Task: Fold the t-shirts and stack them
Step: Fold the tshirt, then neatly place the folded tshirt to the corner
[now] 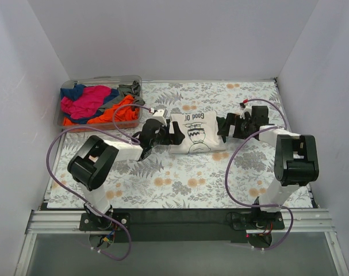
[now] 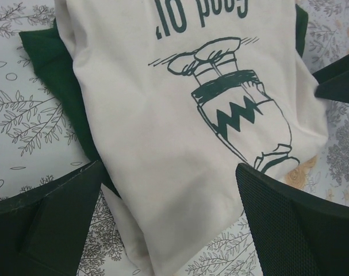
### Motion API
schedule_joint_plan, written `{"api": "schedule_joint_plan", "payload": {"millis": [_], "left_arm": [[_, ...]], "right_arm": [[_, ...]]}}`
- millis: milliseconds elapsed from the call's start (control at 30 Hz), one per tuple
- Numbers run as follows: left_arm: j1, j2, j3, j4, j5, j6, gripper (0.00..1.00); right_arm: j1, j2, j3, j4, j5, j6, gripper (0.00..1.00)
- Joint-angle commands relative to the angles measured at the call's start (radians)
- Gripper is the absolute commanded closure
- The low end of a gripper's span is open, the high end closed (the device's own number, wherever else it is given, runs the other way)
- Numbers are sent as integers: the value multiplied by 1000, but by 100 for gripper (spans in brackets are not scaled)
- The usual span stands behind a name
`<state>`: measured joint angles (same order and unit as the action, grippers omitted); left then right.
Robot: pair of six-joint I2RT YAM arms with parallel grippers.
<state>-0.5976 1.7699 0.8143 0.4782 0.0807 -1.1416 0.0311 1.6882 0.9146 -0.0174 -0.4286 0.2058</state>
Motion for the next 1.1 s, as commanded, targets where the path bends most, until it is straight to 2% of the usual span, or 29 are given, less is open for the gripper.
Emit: {"api": "schedule_joint_plan", "payload": {"millis": [0, 233, 533, 1067], "left_arm": [[2, 16, 11, -7, -41, 16, 8], [21, 54, -6, 11, -12, -1, 8], [42, 129, -4, 66, 43, -3, 8], [42, 198, -1, 135, 132, -44, 11]], "right_arm": [[-22, 42, 35, 73, -131, -5, 2], [-20, 163, 58, 126, -289, 35, 4], [-8, 212, 47, 99, -291, 17, 6], [176, 329, 116, 106, -282, 37, 12]]}}
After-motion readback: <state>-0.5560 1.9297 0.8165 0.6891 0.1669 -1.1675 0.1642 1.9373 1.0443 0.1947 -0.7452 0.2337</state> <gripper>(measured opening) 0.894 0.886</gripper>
